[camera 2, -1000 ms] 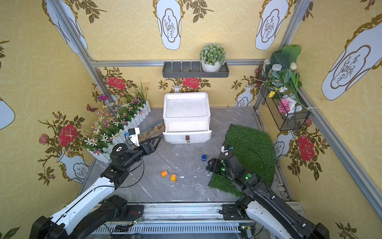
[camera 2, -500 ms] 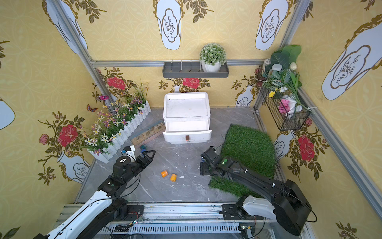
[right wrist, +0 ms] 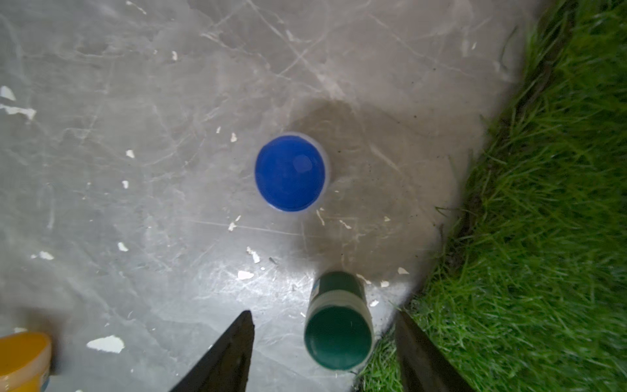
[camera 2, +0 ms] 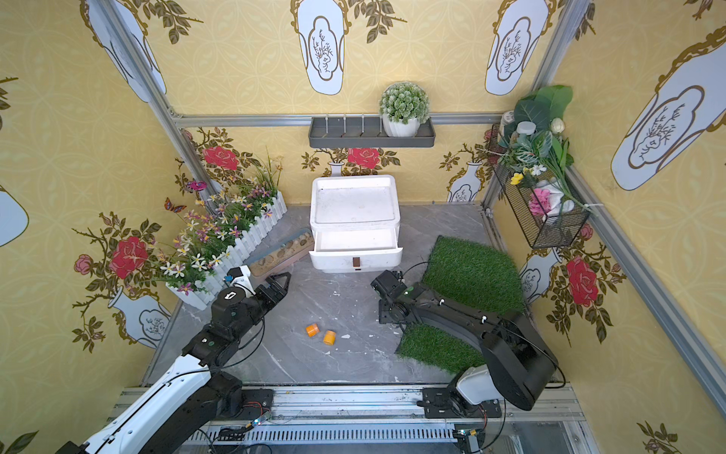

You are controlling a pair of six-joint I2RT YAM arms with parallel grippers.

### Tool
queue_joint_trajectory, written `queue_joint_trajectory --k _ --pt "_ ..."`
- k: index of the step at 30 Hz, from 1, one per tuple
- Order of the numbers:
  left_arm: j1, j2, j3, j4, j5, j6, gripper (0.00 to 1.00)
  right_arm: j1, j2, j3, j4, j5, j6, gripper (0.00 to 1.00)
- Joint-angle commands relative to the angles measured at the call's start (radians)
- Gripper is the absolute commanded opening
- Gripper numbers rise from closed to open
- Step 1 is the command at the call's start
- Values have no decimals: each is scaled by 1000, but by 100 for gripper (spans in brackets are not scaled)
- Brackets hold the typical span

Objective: Put the paint cans in the drawer according to color
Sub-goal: Pick up the paint can at the center of the board.

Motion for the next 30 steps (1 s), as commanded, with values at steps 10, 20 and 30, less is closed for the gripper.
queue_joint_trajectory --k 10,20,30 --pt "0 -47 65 -117 -181 153 99 -8 97 43 6 -58 -32 54" --pt "0 -32 65 -94 -185 157 99 -5 106 37 -58 -61 -30 52" --pt "2 17 67 -42 -170 168 99 7 98 31 -71 -40 -32 33"
